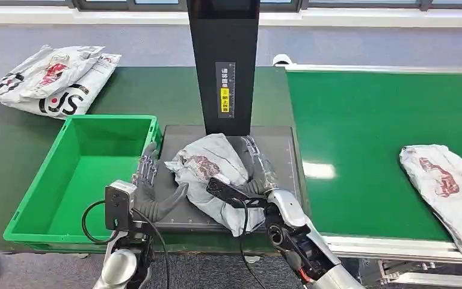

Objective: Moved the parcel from conveyor to table for the left to box.

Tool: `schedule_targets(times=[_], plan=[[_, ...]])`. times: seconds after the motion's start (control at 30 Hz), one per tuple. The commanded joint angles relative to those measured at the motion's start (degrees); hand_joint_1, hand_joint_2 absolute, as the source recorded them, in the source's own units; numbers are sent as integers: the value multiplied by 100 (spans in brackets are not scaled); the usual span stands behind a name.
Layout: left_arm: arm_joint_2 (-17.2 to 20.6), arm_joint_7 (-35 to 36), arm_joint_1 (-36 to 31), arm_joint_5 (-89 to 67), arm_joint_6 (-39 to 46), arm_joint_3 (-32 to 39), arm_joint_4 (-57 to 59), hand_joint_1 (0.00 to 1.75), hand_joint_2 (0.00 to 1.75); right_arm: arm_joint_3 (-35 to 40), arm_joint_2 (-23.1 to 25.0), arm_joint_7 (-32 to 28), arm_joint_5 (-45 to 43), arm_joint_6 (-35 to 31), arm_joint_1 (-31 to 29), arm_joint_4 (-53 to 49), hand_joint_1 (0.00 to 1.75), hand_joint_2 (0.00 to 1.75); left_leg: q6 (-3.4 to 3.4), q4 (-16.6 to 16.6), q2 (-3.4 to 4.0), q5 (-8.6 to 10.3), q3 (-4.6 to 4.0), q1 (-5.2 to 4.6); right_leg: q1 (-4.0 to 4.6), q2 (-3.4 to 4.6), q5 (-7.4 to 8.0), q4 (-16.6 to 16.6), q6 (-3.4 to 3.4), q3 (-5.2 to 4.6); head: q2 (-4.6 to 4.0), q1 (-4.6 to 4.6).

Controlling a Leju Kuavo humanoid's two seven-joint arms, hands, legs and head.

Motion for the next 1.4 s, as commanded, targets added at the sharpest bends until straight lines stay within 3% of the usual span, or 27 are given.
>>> schedule_targets(times=[0.03,0.1,0.13,0.27,0.4,0.93,1.03,1.1,1.3,1.33,1.4], plan=[[37,92,146,-135,13,362,-46,0,175,-360,-622,130,-77,454,377,-1200,0,175,2,-4,-8,0,5,4,5,-15,-2,-9,-2,12,-2,0],[37,92,158,-143,9,371,-58,0,175,-383,-652,134,-81,505,402,-1280,0,175,2,-2,-7,-1,4,2,3,-13,-3,-6,-1,9,0,0],[9,91,224,-155,25,426,-92,0,175,-614,-602,-249,-346,-58,547,-1599,0,175,2,-3,-8,-1,4,2,3,-14,-3,-7,-1,9,-2,2],[-45,27,446,-266,73,554,-284,0,175,-1170,-754,-866,-609,-1135,1002,-3208,0,175,2,2,-4,-4,-4,1,2,-12,-4,-2,-2,2,0,0],[-63,22,404,-368,85,554,-259,0,175,-1479,-812,-1281,-795,-1843,1303,-3883,0,175,3,0,-15,-4,-1,2,3,-21,-5,-9,-2,8,-2,2],[-69,27,377,-379,89,554,-241,0,175,-1484,-801,-1290,-802,-1852,1324,-3885,0,175,0,-3,6,-3,11,2,3,-4,0,-10,-2,12,-2,2],[-50,61,260,-638,196,481,-195,0,175,-1865,-717,-1731,-905,-2474,1601,-4414,0,175,1,-7,5,-3,15,5,7,-7,0,-17,-3,20,0,0],[-44,68,166,-690,233,449,-147,0,175,-2147,-625,-1870,-934,-2474,1781,-4711,0,175,1,-2,-13,-1,8,3,5,-25,-5,-11,-3,17,0,0],[-11,381,-608,-1456,162,-34,795,0,175,-2632,-504,-1952,-1078,-2474,2088,-4745,0,175,1,-6,-21,2,11,2,4,-29,-1,-16,-2,22,0,2],[12,718,-1261,-2670,-88,-696,1637,0,175,-2592,-495,-1923,-1166,-2474,2074,-4558,0,175,1,-13,-32,9,15,2,4,-42,1,-23,-4,30,-2,2],[-272,628,-1698,-2898,-112,-933,2408,0,175,-2618,-417,-2056,-1230,-2474,2022,-4397,0,175,1,-13,-52,18,9,2,4,-63,3,-24,-4,30,-2,2]])
